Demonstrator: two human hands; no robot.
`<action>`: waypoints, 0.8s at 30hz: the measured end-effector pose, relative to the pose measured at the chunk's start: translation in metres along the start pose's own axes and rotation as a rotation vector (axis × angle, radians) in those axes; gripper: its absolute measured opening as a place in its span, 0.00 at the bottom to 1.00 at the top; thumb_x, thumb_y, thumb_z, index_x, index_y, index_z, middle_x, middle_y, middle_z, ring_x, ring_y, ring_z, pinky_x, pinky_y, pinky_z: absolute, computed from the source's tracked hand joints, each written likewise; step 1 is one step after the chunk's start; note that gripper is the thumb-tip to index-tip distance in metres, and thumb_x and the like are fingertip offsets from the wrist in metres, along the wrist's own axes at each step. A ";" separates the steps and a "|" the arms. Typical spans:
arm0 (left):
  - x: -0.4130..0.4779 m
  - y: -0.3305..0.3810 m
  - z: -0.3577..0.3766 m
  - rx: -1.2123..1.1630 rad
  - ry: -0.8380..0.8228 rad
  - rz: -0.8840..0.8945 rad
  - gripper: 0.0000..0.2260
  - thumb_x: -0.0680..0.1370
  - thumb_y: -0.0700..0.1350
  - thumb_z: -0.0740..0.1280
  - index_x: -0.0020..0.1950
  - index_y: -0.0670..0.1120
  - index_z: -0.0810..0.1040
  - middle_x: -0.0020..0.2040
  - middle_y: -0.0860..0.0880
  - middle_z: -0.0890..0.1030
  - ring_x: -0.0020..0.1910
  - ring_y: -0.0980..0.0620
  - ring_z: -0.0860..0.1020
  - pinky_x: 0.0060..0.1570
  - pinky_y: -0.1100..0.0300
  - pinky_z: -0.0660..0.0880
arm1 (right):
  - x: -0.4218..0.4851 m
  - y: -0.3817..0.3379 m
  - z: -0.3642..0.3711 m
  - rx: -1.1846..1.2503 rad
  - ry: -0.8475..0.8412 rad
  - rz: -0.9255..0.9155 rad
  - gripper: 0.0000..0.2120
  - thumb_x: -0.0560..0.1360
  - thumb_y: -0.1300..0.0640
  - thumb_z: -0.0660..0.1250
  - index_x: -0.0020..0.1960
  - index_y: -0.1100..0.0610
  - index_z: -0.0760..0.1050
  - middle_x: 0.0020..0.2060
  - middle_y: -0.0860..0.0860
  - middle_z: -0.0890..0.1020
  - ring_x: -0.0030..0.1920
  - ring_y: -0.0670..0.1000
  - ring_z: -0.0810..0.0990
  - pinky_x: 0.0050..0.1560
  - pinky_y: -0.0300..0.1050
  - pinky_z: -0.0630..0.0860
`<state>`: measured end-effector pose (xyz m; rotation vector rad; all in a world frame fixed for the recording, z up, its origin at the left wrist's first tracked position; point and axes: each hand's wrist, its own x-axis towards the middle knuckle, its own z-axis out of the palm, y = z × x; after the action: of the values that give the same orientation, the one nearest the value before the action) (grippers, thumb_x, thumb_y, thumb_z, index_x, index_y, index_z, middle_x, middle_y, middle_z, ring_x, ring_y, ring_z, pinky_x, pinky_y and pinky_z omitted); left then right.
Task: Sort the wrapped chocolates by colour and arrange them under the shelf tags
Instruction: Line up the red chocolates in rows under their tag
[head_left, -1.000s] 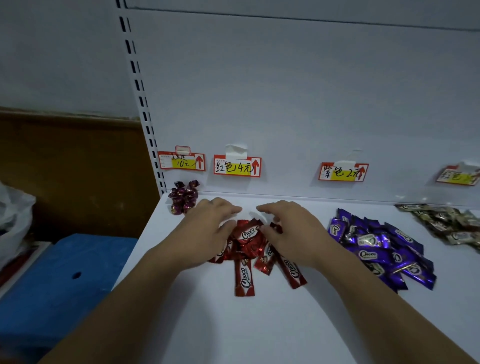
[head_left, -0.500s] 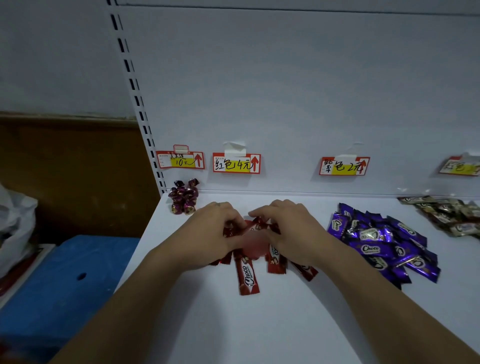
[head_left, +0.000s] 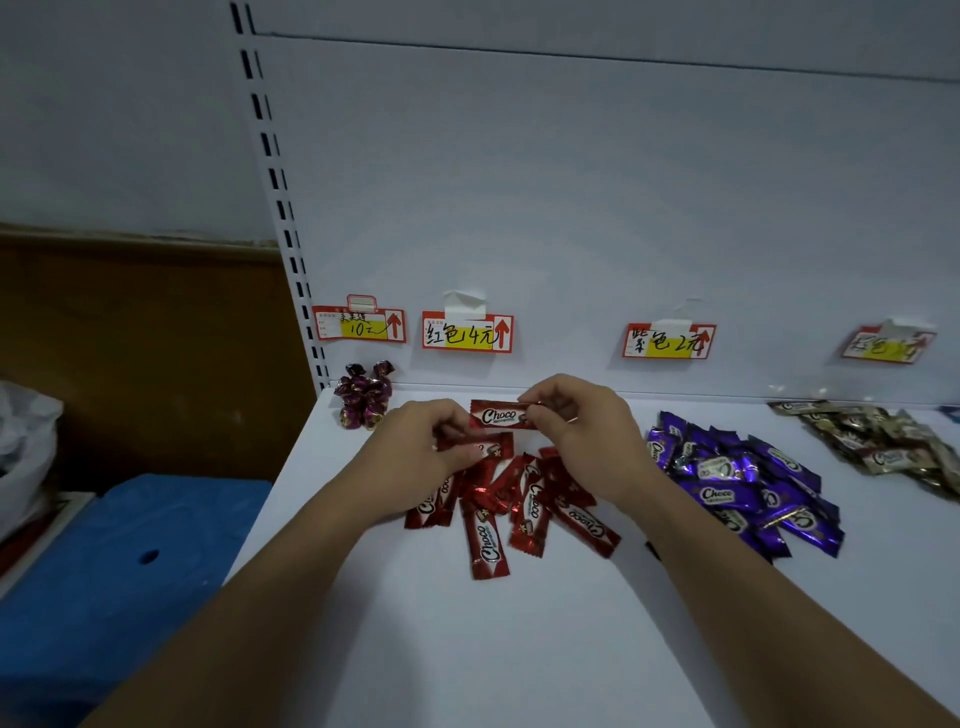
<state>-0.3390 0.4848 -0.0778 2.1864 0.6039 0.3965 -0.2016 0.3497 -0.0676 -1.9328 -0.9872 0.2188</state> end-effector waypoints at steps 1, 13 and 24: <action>0.000 0.000 0.000 -0.008 0.041 -0.014 0.06 0.73 0.46 0.74 0.46 0.54 0.79 0.42 0.57 0.82 0.42 0.61 0.79 0.40 0.67 0.73 | 0.000 0.001 0.001 0.016 0.018 0.010 0.06 0.77 0.59 0.67 0.47 0.49 0.79 0.38 0.43 0.81 0.39 0.40 0.78 0.41 0.33 0.73; 0.015 -0.003 0.005 0.416 0.183 0.055 0.07 0.79 0.46 0.65 0.56 0.52 0.79 0.55 0.54 0.78 0.53 0.54 0.74 0.52 0.54 0.75 | 0.014 0.004 0.010 -0.515 0.095 0.043 0.12 0.79 0.52 0.62 0.61 0.50 0.75 0.56 0.48 0.77 0.56 0.50 0.74 0.53 0.45 0.73; 0.007 -0.004 0.008 0.702 0.017 0.144 0.20 0.83 0.54 0.51 0.75 0.54 0.63 0.70 0.54 0.68 0.66 0.50 0.64 0.65 0.51 0.65 | -0.011 -0.004 0.022 -0.832 -0.181 -0.176 0.21 0.81 0.45 0.51 0.69 0.52 0.69 0.66 0.48 0.72 0.62 0.51 0.67 0.63 0.47 0.64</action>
<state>-0.3303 0.4860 -0.0851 2.9105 0.6636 0.3032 -0.2223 0.3571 -0.0789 -2.5711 -1.5224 -0.1545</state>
